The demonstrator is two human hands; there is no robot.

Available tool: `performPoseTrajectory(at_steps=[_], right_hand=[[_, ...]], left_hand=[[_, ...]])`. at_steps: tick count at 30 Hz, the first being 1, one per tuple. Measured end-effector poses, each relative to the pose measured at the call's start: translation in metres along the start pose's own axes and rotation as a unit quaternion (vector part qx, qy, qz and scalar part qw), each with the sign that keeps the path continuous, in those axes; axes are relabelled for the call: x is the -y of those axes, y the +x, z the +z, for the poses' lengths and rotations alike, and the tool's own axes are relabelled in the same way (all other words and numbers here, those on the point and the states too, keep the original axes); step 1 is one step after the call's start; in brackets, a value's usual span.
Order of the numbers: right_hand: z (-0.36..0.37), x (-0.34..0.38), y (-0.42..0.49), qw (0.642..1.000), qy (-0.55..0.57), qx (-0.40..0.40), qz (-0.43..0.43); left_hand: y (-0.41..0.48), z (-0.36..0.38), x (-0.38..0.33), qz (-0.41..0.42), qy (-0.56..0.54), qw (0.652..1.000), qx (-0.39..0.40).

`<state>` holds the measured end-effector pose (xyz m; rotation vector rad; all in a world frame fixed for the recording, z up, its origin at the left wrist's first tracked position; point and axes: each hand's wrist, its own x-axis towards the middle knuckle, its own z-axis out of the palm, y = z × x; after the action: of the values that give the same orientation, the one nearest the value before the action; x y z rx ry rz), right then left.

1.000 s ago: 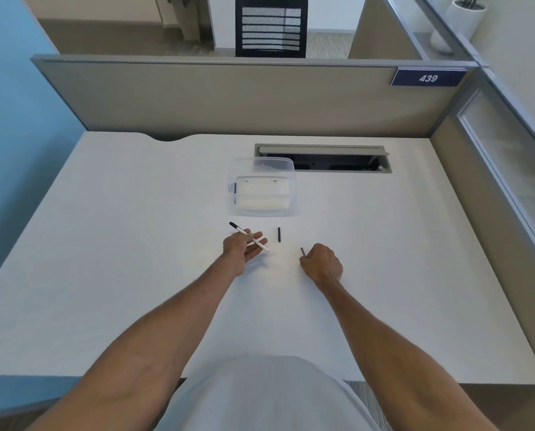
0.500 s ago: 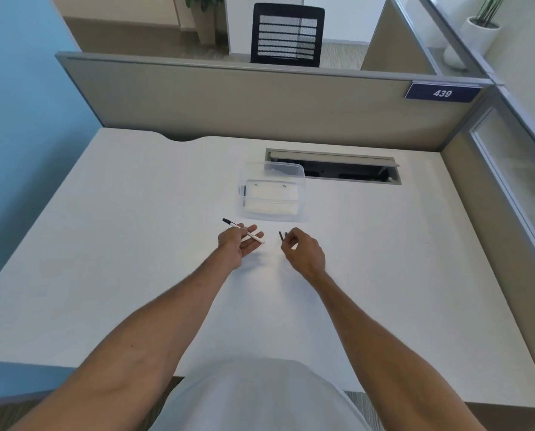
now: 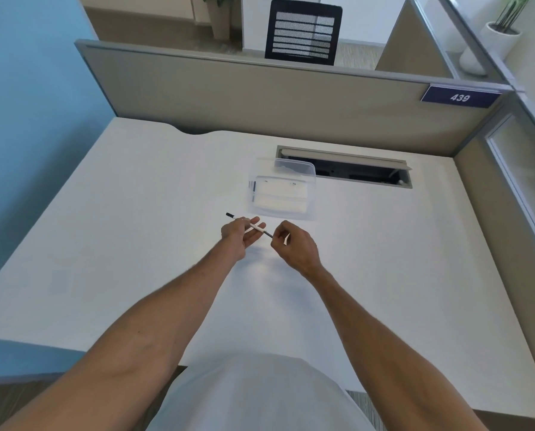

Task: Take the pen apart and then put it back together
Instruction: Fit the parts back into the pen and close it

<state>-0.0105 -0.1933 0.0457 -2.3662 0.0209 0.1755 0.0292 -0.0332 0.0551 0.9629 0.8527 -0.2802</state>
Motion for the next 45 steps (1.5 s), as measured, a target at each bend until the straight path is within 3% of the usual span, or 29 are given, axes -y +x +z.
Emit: performPoseTrajectory(at_steps=[17,24,32,36,45], right_hand=[[0.004,0.001,-0.002,1.0,-0.018,-0.005,0.01],[0.005,0.0,-0.001,0.998,-0.043,-0.027,-0.044],[0.002,0.005,0.005,0.997,0.007,-0.04,-0.063],[-0.004,0.003,0.011,0.998,0.003,-0.049,-0.05],[-0.006,-0.023,0.017,0.996,-0.01,-0.05,0.069]], left_hand=[[-0.002,-0.009,0.006,0.001,-0.003,1.0,0.0],[0.002,-0.006,0.008,0.002,0.003,1.0,-0.004],[0.008,0.003,0.008,0.013,-0.029,0.999,-0.003],[0.01,0.003,0.003,0.006,-0.056,0.998,0.005],[0.012,-0.004,-0.013,-0.045,-0.158,0.985,0.053]])
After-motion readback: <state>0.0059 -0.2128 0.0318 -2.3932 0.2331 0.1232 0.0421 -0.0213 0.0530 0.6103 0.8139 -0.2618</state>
